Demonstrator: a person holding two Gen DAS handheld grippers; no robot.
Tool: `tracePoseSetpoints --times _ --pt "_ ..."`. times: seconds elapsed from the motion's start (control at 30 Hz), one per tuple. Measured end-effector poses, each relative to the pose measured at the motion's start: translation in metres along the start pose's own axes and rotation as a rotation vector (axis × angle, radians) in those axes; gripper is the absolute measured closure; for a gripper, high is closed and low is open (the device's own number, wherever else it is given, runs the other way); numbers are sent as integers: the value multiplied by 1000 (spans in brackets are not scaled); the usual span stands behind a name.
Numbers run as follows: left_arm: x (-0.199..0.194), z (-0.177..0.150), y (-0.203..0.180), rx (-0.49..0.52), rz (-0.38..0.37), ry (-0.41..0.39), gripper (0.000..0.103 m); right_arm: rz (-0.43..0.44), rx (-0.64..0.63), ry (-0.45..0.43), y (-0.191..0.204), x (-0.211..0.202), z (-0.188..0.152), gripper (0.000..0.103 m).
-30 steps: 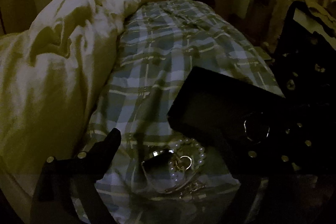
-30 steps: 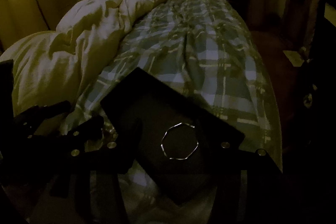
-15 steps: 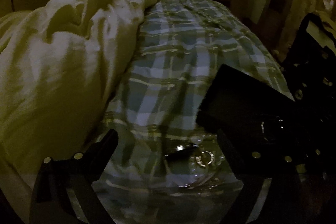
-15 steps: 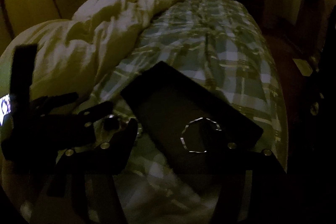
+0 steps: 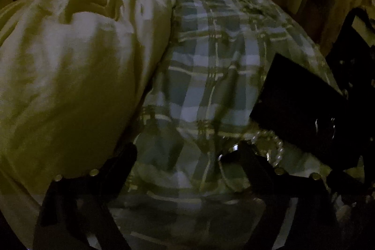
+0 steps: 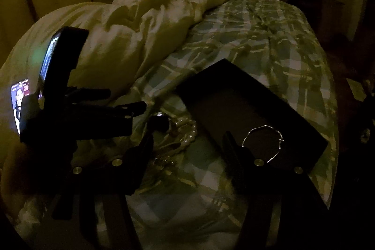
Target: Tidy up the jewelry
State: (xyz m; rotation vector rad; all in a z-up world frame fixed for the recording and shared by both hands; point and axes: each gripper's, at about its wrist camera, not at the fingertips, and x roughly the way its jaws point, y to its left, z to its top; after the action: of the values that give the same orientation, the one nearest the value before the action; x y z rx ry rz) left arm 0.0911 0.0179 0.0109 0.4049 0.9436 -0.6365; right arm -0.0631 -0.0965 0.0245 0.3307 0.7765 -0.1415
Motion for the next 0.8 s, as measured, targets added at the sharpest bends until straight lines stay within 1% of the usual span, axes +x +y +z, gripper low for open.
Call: tracePoseSetpoints --times 0.07,0.1,0.17,0.27,0.37,0.47,0.63,0.7,0.8 --pt "3 -1 4 0 -10 25 34 19 -15 17 4 2 -1 41" --pt "4 -2 5 -1 -18 37 37 31 -25 30 6 4 -3 41" --pt "6 -4 5 0 -41 55 47 57 -37 62 12 10 -6 41" --pt "8 -7 -2 34 -73 76 53 83 -78 93 23 15 -11 41" --pt "13 -11 -14 88 -77 103 57 108 -102 111 31 20 -15 41" --pt "22 -16 -20 112 -68 150 60 135 -62 146 27 28 -19 42" --pt "33 -18 -18 86 -58 181 60 121 5 160 14 36 -18 51" --pt "34 -19 -17 73 -55 184 60 130 49 158 8 38 -17 56" --pt "31 -17 -16 47 -57 174 60 156 139 146 -4 42 -13 59"
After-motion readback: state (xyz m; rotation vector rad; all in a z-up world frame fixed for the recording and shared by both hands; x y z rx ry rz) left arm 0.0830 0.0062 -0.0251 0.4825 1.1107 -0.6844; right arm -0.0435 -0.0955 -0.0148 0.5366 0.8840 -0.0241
